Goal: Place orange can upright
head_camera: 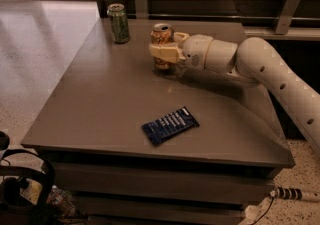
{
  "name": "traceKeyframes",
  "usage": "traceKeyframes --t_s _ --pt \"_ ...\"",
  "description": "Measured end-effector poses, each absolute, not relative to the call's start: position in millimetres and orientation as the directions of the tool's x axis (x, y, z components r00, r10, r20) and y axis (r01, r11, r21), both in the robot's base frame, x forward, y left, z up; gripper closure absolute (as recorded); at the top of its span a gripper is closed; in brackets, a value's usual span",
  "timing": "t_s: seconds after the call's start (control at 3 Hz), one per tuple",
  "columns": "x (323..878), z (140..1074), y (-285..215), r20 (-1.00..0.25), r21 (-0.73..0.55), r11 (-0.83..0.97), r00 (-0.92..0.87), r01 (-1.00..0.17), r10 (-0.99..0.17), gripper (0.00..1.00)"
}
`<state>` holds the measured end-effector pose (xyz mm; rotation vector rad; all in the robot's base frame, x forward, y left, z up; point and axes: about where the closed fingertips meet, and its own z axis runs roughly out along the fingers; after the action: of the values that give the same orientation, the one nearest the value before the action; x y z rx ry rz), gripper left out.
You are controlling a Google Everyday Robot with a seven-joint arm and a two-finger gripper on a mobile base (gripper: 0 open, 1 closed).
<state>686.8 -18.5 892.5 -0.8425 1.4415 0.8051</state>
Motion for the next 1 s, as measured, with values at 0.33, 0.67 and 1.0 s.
traceKeyframes --t_s 0.33,0.67,1.0 --pt "682.3 883.8 -22.8 -0.997 0.007 0.520 -0.044 -0.854 -0.058 1.00" --pt "680.1 866.5 -30.2 -0.992 0.041 0.546 -0.100 -0.837 -0.079 1.00" --pt "680.1 871.2 -30.1 -0.992 0.041 0.545 -0.100 -0.837 -0.079 0.97"
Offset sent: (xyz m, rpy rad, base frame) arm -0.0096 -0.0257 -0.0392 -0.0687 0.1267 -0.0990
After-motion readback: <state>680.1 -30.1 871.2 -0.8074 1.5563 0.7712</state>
